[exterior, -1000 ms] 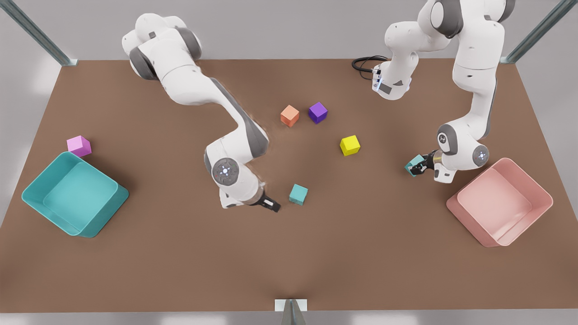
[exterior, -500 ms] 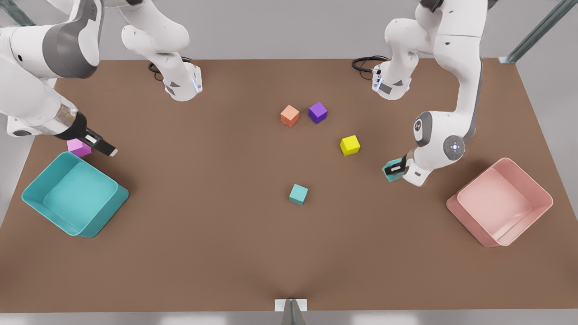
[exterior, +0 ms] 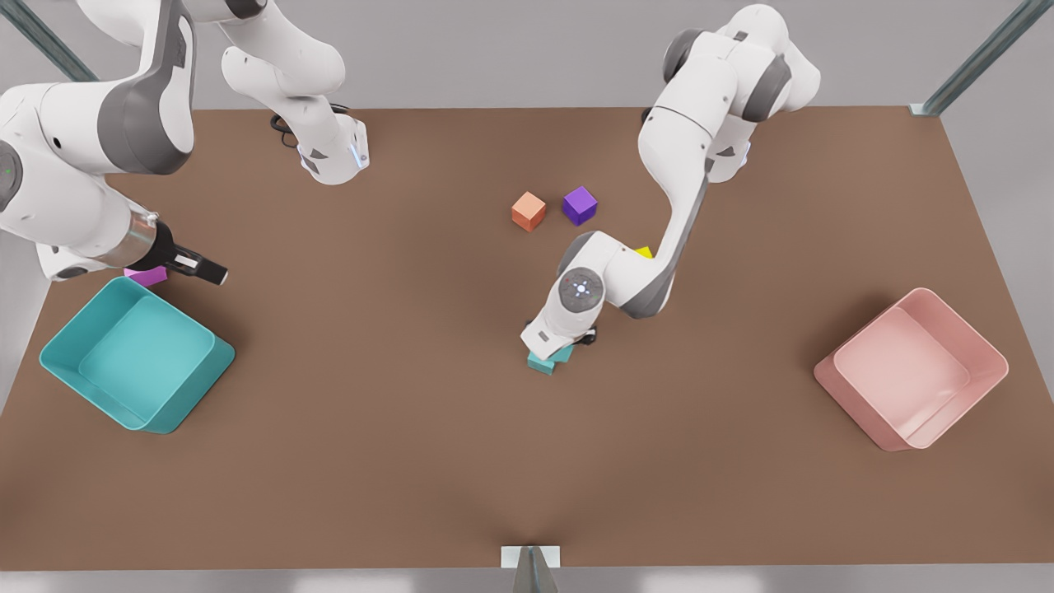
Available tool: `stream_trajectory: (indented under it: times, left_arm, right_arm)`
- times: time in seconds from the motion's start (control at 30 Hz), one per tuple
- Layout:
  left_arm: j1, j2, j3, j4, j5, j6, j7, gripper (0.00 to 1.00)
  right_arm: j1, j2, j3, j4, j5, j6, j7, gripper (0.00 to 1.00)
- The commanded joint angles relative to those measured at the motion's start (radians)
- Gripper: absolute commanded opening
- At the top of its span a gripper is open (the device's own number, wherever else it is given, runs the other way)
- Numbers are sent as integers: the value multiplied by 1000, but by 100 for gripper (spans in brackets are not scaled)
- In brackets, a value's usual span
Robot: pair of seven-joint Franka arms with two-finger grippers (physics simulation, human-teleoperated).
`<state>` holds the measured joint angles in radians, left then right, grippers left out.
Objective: Stack the two blue cubes on top of each other
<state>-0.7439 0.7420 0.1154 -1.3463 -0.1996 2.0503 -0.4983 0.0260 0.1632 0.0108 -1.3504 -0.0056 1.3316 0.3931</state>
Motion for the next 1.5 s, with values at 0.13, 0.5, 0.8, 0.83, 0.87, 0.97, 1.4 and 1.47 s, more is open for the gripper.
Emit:
stream_trajectory:
  times: [0.13, 0.5, 0.8, 0.83, 0.87, 0.97, 1.4, 1.47]
  left_arm:
    - [-6, 42, -20, 2, -7, -9, -174, 64]
    - [-40, 108, -31, 98, -12, -7, -212, 64]
    - [-28, 125, -31, 124, -14, -9, -212, 64]
    - [-20, 123, -29, 124, -14, -9, -210, 64]
    - [-15, 123, -31, 122, -14, -9, -210, 64]
    - [-14, 122, -31, 119, -12, -10, -210, 64]
    - [1, 89, -31, 116, -29, -44, -212, 100]
    - [6, 76, -37, 116, -52, -70, -215, 100]
  right_arm:
    - [0, 12, 0, 2, -1, -5, -145, 100]
    - [5, 18, 0, 2, -8, 1, -135, 100]
    - [66, 27, 0, 31, -36, 4, -73, 100]
    - [60, 27, -8, 34, -27, 3, -89, 100]
    - [63, 27, -6, 37, -31, 3, -86, 100]
    - [65, 44, -2, 50, -24, -2, -82, 100]
    - [63, 67, -3, 74, -16, -3, -76, 100]
    - [63, 70, -3, 77, -16, -3, -76, 100]
